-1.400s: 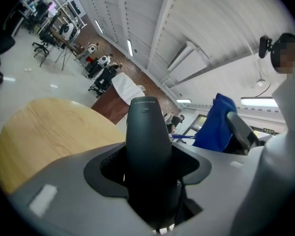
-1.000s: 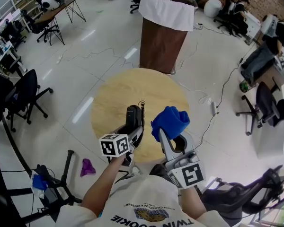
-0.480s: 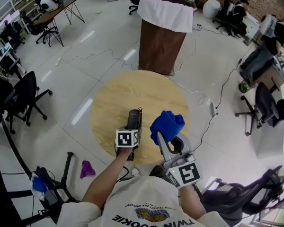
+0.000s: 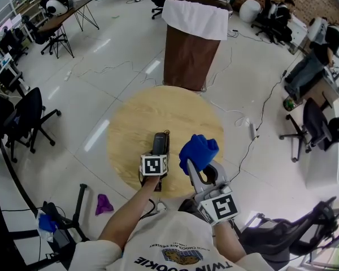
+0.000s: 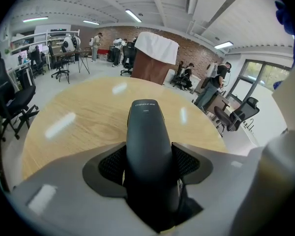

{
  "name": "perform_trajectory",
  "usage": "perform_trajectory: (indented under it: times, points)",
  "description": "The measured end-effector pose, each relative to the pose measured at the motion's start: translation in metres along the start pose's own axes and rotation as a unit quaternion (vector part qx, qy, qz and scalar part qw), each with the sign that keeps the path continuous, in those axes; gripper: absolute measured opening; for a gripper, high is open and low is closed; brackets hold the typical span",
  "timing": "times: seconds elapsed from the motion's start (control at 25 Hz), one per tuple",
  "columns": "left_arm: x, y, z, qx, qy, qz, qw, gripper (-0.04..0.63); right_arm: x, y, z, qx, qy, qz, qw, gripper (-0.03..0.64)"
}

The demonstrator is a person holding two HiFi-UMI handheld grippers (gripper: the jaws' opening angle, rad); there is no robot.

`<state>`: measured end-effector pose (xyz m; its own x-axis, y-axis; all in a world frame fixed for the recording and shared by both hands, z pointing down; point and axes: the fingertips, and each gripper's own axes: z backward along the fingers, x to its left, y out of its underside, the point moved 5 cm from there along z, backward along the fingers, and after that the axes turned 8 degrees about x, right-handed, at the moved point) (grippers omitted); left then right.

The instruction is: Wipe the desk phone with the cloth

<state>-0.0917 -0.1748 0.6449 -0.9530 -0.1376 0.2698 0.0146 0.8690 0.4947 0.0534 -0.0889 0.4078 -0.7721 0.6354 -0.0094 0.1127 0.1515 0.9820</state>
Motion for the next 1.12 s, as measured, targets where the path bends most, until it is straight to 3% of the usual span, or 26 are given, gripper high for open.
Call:
perform_trajectory:
  times: [0.4, 0.76, 0.96, 1.12]
  points:
    - [-0.007, -0.006, 0.007, -0.049, 0.006, -0.021, 0.9986, 0.276, 0.005, 0.003, 0.000, 0.010, 0.004, 0.001, 1.000, 0.064]
    - [-0.006, -0.018, 0.043, -0.122, 0.024, -0.021, 0.9920, 0.270, 0.015, 0.001, 0.013, 0.030, 0.023, 0.008, 0.999, 0.064]
    - [-0.021, -0.021, 0.093, -0.197, 0.090, -0.016, 0.9761, 0.228, 0.024, -0.003, 0.020, 0.029, 0.020, 0.012, 0.999, 0.064]
    - [-0.034, -0.015, 0.142, -0.258, 0.109, -0.034, 0.9594, 0.141, 0.034, -0.008, 0.028, 0.015, 0.011, 0.018, 1.000, 0.064]
